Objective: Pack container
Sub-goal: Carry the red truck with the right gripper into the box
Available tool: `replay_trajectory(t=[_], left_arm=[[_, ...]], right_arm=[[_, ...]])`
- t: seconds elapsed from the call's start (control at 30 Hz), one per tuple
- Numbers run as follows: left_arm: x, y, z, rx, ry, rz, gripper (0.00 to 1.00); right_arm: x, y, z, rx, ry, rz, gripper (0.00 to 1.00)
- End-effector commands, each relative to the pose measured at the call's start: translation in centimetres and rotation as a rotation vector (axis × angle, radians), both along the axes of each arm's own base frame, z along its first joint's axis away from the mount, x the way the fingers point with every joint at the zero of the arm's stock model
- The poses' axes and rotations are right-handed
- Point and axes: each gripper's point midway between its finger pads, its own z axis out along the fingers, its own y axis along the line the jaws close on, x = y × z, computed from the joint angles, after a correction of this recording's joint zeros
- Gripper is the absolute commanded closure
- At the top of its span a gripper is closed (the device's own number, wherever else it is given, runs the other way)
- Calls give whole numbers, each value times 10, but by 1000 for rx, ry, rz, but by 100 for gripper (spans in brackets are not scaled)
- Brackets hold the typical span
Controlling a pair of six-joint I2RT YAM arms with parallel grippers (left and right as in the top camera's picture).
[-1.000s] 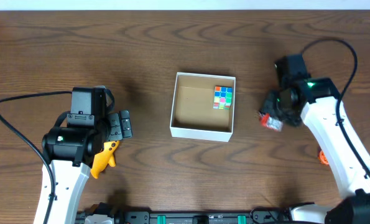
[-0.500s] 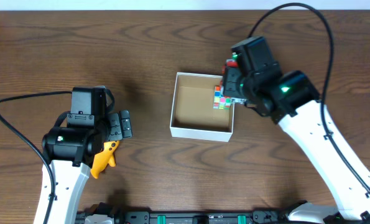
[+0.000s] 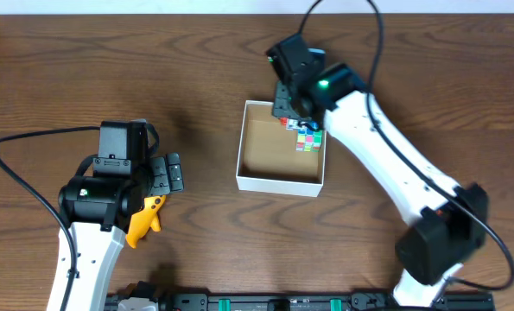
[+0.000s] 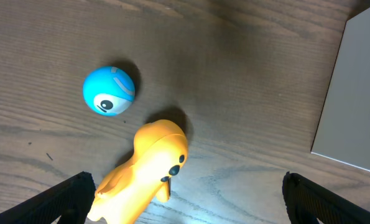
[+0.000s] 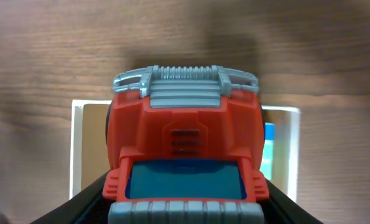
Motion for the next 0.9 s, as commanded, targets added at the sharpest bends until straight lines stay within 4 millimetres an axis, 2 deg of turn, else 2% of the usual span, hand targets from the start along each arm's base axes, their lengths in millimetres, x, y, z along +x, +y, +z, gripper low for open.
replay_trajectory(t=[0.0, 0.1, 0.3, 0.5, 0.87], left_arm=[[3, 1, 8, 2, -21, -1, 2], [3, 1, 8, 1, -21, 0, 2], [3, 1, 8, 2, -21, -1, 2], [3, 1, 8, 2, -21, -1, 2], [3, 1, 7, 2, -18, -1, 2]], right_arm=[[1, 13, -10, 4, 17, -29, 99], [-3, 18, -22, 10, 53, -43, 99], [-12, 23, -34, 26, 109, -62, 99], [-22, 36, -60, 51, 204, -47, 99], [-31, 40, -92, 5, 274, -41, 99]])
